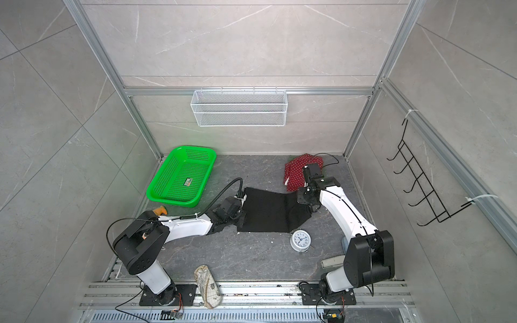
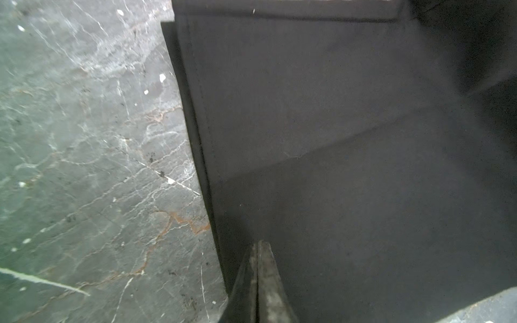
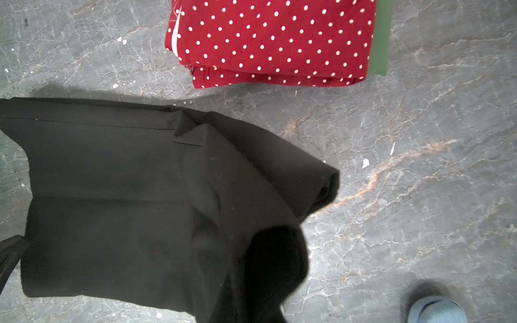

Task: Fold and stack skirts
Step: Fold the skirt at the center of the table.

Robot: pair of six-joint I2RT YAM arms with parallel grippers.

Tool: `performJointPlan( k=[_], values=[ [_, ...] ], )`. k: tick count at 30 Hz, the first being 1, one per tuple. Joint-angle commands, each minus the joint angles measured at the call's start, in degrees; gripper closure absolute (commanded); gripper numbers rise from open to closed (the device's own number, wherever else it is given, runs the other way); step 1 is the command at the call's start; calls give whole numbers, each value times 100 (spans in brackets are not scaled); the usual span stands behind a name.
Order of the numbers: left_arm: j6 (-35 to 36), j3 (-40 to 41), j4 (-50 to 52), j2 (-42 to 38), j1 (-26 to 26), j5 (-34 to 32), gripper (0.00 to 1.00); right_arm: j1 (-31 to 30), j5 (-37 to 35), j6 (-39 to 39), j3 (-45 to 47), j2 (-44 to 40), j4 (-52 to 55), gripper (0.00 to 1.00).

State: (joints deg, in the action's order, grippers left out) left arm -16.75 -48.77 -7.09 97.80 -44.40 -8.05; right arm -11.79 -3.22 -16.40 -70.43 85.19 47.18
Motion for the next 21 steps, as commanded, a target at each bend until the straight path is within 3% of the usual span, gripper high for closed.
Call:
performJointPlan(
  k=[1,14,21],
  values=[
    [-11,-33,-587,237,32,294,100,-113,48,103,-190,-11,90,100],
    [-47,96,-820,666,23,304,100,-818,873,-595,-390,-82,-323,100],
    [-54,127,-921,741,14,368,100,-1343,1398,-1314,-467,187,-1059,100]
  ],
)
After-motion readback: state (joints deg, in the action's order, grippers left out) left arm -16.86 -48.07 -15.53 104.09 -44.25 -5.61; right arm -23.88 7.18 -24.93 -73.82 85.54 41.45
